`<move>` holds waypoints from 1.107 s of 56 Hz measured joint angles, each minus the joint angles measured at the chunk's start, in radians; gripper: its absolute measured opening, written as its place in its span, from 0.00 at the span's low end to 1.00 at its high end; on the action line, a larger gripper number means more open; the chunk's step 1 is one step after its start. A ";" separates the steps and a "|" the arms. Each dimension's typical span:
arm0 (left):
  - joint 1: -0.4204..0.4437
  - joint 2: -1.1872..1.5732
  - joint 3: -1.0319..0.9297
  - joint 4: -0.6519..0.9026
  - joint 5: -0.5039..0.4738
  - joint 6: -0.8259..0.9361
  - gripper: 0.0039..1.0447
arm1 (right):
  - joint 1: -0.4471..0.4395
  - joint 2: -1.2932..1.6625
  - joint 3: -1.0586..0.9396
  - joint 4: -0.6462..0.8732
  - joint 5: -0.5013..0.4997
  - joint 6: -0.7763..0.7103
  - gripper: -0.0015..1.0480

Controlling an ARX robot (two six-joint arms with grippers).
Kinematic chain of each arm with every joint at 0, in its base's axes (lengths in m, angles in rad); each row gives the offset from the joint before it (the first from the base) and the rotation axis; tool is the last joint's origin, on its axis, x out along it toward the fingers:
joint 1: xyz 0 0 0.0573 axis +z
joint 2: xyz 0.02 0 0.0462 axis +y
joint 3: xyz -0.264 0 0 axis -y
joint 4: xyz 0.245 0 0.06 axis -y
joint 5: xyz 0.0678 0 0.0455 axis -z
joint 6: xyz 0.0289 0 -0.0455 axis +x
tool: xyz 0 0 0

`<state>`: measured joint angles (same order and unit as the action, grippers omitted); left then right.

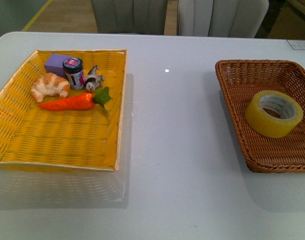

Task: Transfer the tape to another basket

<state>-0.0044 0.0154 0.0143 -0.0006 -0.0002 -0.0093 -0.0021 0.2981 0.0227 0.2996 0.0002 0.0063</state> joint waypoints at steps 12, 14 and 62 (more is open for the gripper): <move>0.000 0.000 0.000 0.000 0.000 0.000 0.01 | 0.000 -0.080 0.000 -0.082 0.000 0.000 0.02; 0.000 0.000 0.000 0.000 0.000 0.000 0.01 | 0.000 -0.091 0.000 -0.092 0.000 0.000 0.02; 0.000 0.000 0.000 0.000 0.000 0.000 0.33 | 0.000 -0.292 0.000 -0.298 0.000 -0.002 0.47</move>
<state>-0.0044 0.0154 0.0143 -0.0006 -0.0002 -0.0093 -0.0017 0.0059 0.0231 0.0013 0.0006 0.0048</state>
